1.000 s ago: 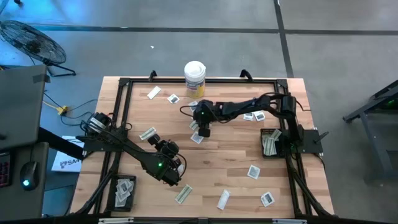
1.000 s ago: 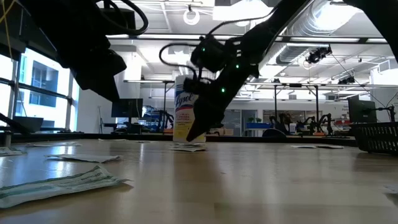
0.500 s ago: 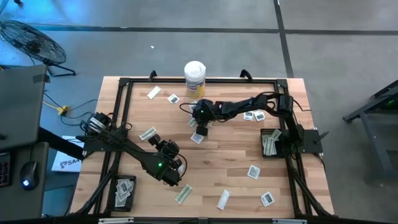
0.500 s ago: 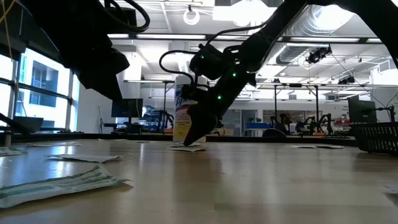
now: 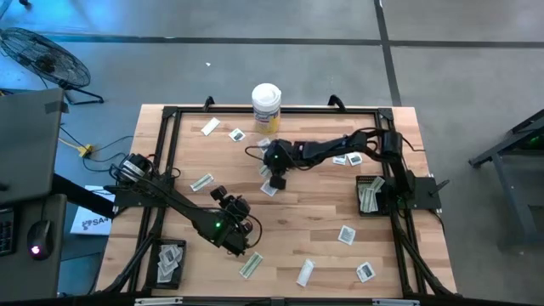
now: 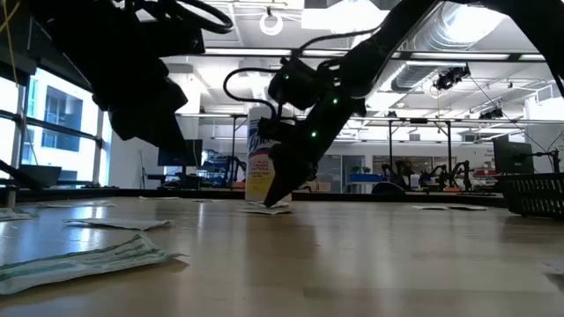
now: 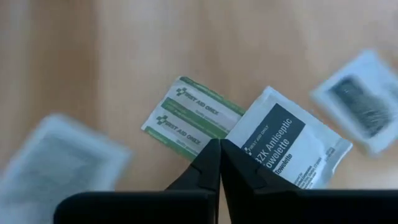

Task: Pick & Place First Aid Supplies
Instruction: Put the white towelette sachet into the left black bin

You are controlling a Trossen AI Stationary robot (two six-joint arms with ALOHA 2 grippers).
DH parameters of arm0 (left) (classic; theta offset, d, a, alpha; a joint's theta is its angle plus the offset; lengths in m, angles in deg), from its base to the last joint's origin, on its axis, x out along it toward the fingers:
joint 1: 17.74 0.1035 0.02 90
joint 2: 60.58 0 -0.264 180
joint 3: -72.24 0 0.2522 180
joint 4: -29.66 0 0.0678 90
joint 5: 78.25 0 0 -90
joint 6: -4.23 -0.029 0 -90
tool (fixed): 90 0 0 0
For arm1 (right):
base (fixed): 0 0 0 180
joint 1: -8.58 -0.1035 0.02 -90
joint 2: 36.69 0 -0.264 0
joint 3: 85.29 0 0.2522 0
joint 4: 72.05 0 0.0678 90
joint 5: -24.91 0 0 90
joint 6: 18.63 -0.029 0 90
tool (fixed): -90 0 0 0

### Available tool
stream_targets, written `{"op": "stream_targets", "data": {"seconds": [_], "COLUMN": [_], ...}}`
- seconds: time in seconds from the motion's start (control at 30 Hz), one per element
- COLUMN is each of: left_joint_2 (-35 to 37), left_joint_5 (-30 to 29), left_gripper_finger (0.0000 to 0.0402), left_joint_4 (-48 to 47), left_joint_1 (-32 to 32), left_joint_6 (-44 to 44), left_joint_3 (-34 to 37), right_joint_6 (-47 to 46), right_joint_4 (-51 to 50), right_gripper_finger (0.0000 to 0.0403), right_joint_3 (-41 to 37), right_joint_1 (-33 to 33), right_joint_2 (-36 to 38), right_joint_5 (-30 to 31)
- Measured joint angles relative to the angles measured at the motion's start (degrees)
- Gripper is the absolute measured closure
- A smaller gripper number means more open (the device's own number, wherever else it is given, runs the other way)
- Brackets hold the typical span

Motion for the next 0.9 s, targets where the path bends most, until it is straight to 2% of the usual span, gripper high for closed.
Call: {"op": "stream_targets", "data": {"seconds": [0.27,0.5,0.77,0.9], "left_joint_2": [0.0,0.0,0.0,0.0], "left_joint_5": [-0.02,0.01,0.02,0.02], "left_gripper_finger": [0.0296,0.0296,0.0296,0.0296], "left_joint_4": [0.92,1.1,1.18,1.55], "left_joint_1": [0.0,0.0,0.0,0.0], "left_joint_6": [-0.35,-0.33,-0.13,-0.09], "left_joint_3": [1.72,1.84,1.84,1.84], "right_joint_6": [1.56,6.53,9.28,12.99], "right_joint_4": [0.45,0.5,0.75,0.77], "right_gripper_finger": [0.0401,0.0393,0.0373,0.0346], "right_joint_3": [-0.03,-0.03,0.02,0.04], "right_joint_1": [-4.14,-5.66,-5.92,-6.69], "right_joint_2": [3.11,3.11,3.11,2.95], "right_joint_5": [-10.16,-3.72,-1.76,-1.41]}}
